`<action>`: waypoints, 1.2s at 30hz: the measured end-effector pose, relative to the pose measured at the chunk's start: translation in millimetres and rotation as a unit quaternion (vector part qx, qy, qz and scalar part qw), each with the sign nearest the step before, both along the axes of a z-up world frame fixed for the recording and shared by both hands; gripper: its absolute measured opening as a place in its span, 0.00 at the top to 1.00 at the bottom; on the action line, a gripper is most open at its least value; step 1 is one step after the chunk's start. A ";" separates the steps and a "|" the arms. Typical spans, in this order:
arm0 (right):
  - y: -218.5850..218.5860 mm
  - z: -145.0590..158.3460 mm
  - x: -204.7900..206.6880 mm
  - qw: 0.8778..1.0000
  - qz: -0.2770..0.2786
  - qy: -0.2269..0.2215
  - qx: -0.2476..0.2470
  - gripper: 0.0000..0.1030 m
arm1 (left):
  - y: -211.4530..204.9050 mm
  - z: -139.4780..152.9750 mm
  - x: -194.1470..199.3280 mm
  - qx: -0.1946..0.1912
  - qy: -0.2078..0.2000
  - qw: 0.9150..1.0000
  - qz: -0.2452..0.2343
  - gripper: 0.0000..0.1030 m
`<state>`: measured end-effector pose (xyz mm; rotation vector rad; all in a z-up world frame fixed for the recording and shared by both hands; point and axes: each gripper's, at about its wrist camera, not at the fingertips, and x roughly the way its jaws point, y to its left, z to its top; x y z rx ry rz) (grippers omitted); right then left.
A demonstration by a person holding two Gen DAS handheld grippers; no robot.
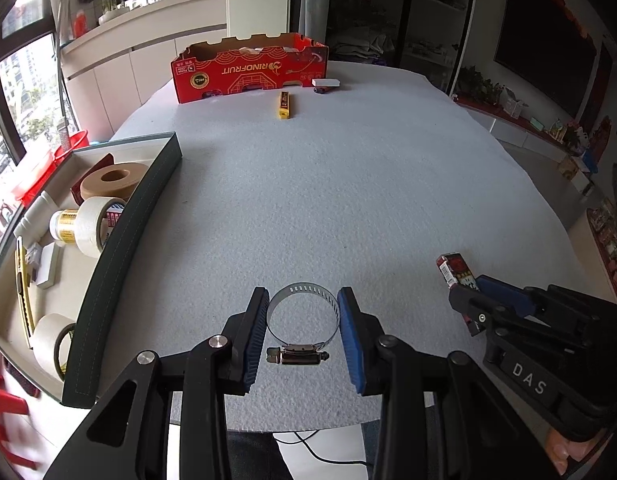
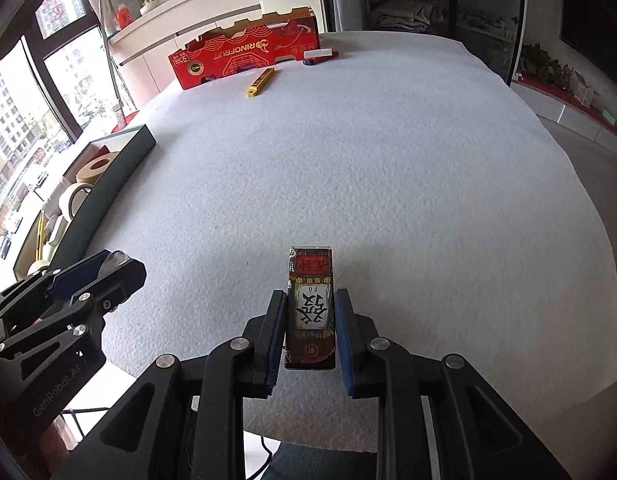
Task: Organize rigid objects
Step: 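Carry the hose clamp with left tool while right tool carries the red packet to the tray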
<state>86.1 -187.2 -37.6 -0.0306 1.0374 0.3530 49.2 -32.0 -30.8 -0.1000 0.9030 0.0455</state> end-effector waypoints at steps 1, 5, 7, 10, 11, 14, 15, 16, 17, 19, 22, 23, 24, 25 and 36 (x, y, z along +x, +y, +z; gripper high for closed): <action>2.2 1.0 -2.0 1.000 0.003 -0.002 -0.001 0.76 | 1.9 2.1 -1.8 -0.001 -0.004 1.000 0.002 0.63; 12.3 3.3 -8.9 1.000 0.015 -0.006 -0.008 0.76 | 8.1 8.0 -8.7 0.002 -0.019 1.000 0.010 0.63; 16.6 3.7 -10.5 1.000 0.019 -0.007 -0.013 0.76 | 10.9 9.8 -12.8 0.000 -0.024 1.000 0.013 0.63; 21.1 5.3 -12.2 1.000 0.022 -0.010 -0.019 0.76 | 14.9 11.7 -16.2 -0.002 -0.031 0.999 0.016 0.63; 22.4 5.4 -12.3 0.999 0.023 -0.010 -0.021 0.76 | 16.7 12.1 -17.5 -0.003 -0.032 0.999 0.017 0.63; 26.8 4.7 -11.6 0.999 0.025 -0.007 -0.025 0.76 | 20.6 12.3 -19.0 -0.007 -0.035 0.999 0.020 0.63; 28.2 4.4 -11.7 0.999 0.026 -0.007 -0.027 0.76 | 22.3 12.0 -19.8 -0.009 -0.036 0.999 0.022 0.63; 29.0 4.2 -11.9 0.999 0.027 -0.007 -0.029 0.76 | 23.4 11.9 -20.5 -0.010 -0.037 0.999 0.023 0.63; 30.0 4.0 -11.8 0.999 0.028 -0.006 -0.031 0.76 | 24.5 11.9 -21.3 -0.011 -0.037 0.999 0.025 0.63; 32.2 3.6 -11.0 0.999 0.029 -0.005 -0.033 0.76 | 27.2 11.7 -22.0 -0.013 -0.039 0.999 0.028 0.63; 34.9 2.8 -10.7 0.999 0.031 -0.003 -0.037 0.76 | 30.7 11.5 -24.9 -0.016 -0.041 0.999 0.032 0.63; 35.6 2.6 -11.0 0.999 0.032 -0.003 -0.038 0.76 | 31.8 11.5 -25.7 -0.017 -0.042 0.998 0.033 0.63; 36.6 2.4 -11.3 0.999 0.032 -0.003 -0.039 0.76 | 32.5 11.6 -26.0 -0.018 -0.042 0.998 0.033 0.63; 37.6 2.3 -11.3 0.999 0.033 -0.003 -0.040 0.76 | 32.6 11.5 -27.2 -0.018 -0.044 0.998 0.034 0.63; 47.9 2.6 -9.6 0.998 0.042 -0.002 -0.050 0.76 | 38.8 14.2 -32.4 -0.020 -0.055 0.997 0.042 0.63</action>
